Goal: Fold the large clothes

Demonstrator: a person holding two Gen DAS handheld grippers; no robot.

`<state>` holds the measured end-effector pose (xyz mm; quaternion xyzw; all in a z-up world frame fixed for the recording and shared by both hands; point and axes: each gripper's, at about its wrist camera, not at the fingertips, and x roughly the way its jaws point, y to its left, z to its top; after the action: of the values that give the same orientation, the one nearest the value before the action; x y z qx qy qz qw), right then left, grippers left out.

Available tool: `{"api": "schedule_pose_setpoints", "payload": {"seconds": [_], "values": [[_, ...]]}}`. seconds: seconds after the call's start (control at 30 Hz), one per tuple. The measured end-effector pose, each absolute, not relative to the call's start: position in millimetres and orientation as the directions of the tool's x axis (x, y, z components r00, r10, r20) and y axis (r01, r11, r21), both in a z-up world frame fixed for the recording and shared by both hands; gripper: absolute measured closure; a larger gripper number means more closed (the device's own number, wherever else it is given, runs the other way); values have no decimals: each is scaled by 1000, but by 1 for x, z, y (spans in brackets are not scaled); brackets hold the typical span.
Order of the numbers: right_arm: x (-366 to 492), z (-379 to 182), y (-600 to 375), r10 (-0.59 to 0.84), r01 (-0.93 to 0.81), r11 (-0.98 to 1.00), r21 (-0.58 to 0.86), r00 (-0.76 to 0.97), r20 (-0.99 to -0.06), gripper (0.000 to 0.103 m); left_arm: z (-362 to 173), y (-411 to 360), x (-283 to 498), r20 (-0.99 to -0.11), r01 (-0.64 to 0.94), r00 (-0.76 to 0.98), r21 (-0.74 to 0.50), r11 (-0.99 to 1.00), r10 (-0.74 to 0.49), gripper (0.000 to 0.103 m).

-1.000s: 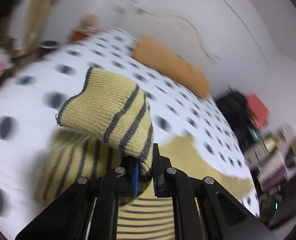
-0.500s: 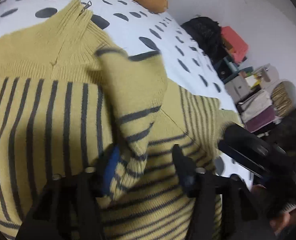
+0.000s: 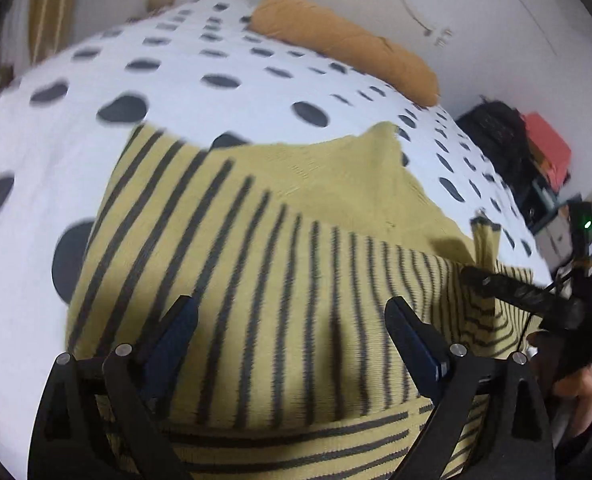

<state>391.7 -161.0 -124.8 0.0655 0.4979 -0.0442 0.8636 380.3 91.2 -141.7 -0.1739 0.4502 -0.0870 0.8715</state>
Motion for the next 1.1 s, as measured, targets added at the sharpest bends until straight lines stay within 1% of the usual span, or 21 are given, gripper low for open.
{"api": "schedule_pose_setpoints", "payload": {"seconds": [0.03, 0.07, 0.13, 0.17, 0.23, 0.3, 0.37, 0.4, 0.47, 0.57, 0.63, 0.67, 0.73, 0.77, 0.93, 0.97, 1.07, 1.1], "values": [[397, -130, -151, -72, 128, 992, -11, 485, -872, 62, -144, 99, 378, -755, -14, 573, -398, 917, -318, 8], [401, -136, -146, -129, 128, 989, -78, 465, -876, 71, -147, 100, 378, -756, -11, 572, -394, 919, -318, 8], [397, -138, -157, -127, 171, 984, -50, 477, -870, 83, -146, 99, 376, -761, 12, 573, -363, 932, -305, 8], [394, -137, -167, -115, 191, 981, -25, 477, -871, 83, -145, 96, 376, -767, 19, 571, -344, 939, -293, 8], [385, -135, -193, -11, 212, 972, 107, 488, -873, 86, -143, 90, 377, -774, 19, 569, -325, 945, -278, 8], [374, -134, -224, 124, 223, 937, 269, 509, -852, 87, -141, 87, 378, -773, 9, 567, -339, 941, -284, 8], [361, -132, -251, 213, 212, 902, 377, 543, -813, 87, -140, 90, 374, -765, 9, 566, -366, 931, -307, 8], [355, -135, -264, 231, 224, 885, 408, 549, -803, 87, -139, 92, 372, -764, 11, 564, -374, 928, -314, 8], [350, -153, -287, 240, 285, 853, 437, 530, -813, 87, -141, 91, 372, -771, 6, 557, -368, 930, -309, 8], [350, -184, -308, 352, 298, 775, 558, 530, -772, 87, -143, 83, 372, -784, 26, 560, -308, 951, -269, 8], [346, -182, -310, 379, 260, 771, 581, 547, -747, 78, -146, 80, 373, -797, 34, 555, -263, 964, -237, 8], [346, -179, -311, 389, 242, 775, 584, 546, -742, 76, -148, 79, 373, -802, 35, 554, -244, 969, -222, 8], [340, -175, -315, 405, 233, 770, 594, 542, -737, 68, -151, 78, 373, -805, 33, 562, -206, 978, -189, 8], [335, -174, -323, 414, 232, 760, 607, 548, -727, 66, -153, 77, 374, -806, 33, 565, -191, 981, -176, 8], [301, -167, -351, 358, 297, 739, 604, 586, -726, 66, -158, 78, 376, -809, -2, 580, -121, 993, -97, 8], [292, -164, -361, 318, 319, 745, 586, 602, -733, 66, -159, 82, 377, -808, -24, 585, -109, 994, -75, 10], [275, -151, -387, 234, 356, 760, 543, 631, -740, 65, -160, 95, 379, -804, -91, 594, -112, 990, -36, 21], [269, -148, -400, 201, 383, 757, 529, 635, -746, 63, -160, 98, 380, -802, -106, 597, -111, 988, -26, 22]]}}
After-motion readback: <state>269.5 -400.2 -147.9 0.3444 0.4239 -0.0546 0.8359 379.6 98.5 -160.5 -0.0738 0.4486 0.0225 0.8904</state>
